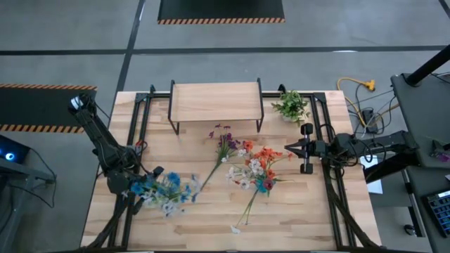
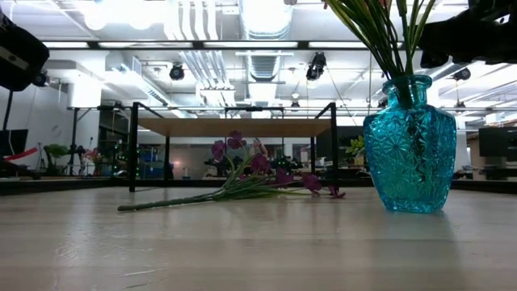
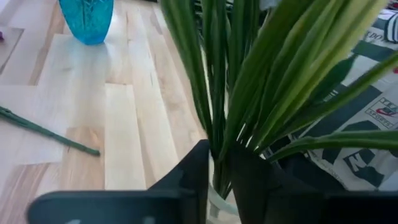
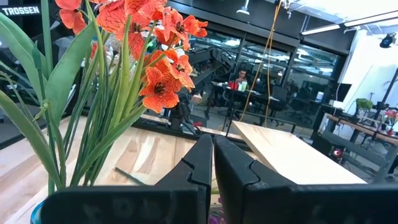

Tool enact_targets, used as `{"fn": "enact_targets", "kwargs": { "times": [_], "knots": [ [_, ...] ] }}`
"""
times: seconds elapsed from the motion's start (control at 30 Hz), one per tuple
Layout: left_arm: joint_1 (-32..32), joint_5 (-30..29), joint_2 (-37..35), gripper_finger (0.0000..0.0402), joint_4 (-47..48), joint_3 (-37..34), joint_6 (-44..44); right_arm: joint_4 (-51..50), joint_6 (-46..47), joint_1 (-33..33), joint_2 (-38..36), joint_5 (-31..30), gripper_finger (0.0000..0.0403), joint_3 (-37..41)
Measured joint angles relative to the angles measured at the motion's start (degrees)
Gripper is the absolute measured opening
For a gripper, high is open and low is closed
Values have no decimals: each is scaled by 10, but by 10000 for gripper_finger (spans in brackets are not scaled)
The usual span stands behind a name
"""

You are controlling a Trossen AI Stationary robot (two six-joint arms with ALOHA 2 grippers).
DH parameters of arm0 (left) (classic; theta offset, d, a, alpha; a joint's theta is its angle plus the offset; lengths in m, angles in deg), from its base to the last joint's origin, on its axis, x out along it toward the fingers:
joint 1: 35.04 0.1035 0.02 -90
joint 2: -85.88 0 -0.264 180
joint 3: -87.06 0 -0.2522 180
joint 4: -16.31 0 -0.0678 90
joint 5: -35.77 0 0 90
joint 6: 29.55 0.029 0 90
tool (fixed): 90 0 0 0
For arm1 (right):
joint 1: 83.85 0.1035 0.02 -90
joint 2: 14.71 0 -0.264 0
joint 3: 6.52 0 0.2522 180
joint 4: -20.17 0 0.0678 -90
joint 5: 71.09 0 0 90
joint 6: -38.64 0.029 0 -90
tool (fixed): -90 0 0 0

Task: Pick and place flowers into a vace then onto a shelf
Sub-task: Put the blue flowers into the transparent vase

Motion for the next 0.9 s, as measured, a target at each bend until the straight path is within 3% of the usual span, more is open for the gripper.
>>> {"fn": "enact_targets", "kwargs": {
  "times": [0.5,0.9],
  "knots": [
    [0,48,-26,121,22,50,4,0,0,0,0,0,8,0],
    [0,50,-37,124,257,199,-1,4,0,0,0,0,9,0]
  ]
}}
